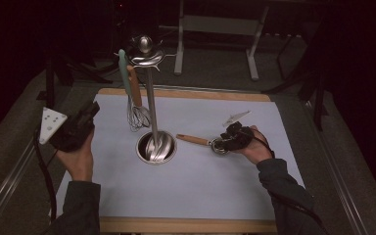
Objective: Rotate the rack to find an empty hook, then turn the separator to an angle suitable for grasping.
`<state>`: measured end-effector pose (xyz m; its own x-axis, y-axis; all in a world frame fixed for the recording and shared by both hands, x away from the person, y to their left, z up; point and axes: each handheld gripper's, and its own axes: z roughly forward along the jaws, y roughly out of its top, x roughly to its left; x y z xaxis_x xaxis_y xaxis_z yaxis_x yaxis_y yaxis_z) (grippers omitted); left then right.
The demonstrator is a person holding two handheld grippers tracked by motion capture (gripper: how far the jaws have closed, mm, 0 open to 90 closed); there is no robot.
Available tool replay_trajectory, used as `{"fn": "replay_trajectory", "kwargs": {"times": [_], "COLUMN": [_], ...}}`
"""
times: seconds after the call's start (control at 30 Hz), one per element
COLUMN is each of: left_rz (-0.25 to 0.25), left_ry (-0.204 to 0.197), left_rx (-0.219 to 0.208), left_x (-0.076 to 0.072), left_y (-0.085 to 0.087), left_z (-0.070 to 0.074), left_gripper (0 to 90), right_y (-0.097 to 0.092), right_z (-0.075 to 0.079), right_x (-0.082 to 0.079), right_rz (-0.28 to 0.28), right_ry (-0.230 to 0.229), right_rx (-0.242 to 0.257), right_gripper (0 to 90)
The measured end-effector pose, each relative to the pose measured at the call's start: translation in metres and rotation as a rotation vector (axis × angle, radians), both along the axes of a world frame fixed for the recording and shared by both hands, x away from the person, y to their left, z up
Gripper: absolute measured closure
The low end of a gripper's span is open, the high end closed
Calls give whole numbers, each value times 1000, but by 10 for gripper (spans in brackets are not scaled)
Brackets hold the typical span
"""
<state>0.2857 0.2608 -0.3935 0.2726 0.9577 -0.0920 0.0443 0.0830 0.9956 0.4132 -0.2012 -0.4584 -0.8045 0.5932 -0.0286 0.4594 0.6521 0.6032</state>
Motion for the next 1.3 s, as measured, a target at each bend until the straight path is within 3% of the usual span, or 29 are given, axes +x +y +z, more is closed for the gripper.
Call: {"fn": "replay_trajectory", "kwargs": {"times": [0.17, 0.37, 0.5, 0.6, 0.77, 0.93, 1.1, 1.13, 1.2, 1.3], "left_rz": [-7, -4, -25, -47, -71, -83, -83, -82, -82, -85], "left_ry": [69, 153, 214, 236, 233, 249, 250, 250, 249, 250], "left_rx": [-7, -48, -36, -15, -3, -28, -27, -28, -31, -30], "left_x": [-6, -18, -20, -19, -18, -14, -14, -14, -14, -14], "left_y": [-2, -8, -12, -15, -19, -19, -19, -19, -19, -19], "left_z": [-42, -92, -119, -127, -132, -141, -143, -143, -144, -144], "left_gripper": [747, 728, 720, 718, 710, 708, 701, 700, 698, 697], "right_y": [6, 12, 17, 20, 28, 33, 32, 31, 30, 32], "right_z": [2, 3, 2, 2, 2, -3, -13, -15, -17, -20], "right_x": [7, 16, 20, 22, 26, 31, 37, 38, 40, 42], "right_rz": [-6, -13, -18, -17, -9, -8, -35, -46, -53, -68], "right_ry": [-3, -9, -9, -10, -3, 13, 31, 37, 41, 22], "right_rx": [4, 12, 10, 7, -3, -9, -4, 7, 27, 25], "right_gripper": [555, 555, 555, 555, 553, 549, 552, 567, 681, 818]}}
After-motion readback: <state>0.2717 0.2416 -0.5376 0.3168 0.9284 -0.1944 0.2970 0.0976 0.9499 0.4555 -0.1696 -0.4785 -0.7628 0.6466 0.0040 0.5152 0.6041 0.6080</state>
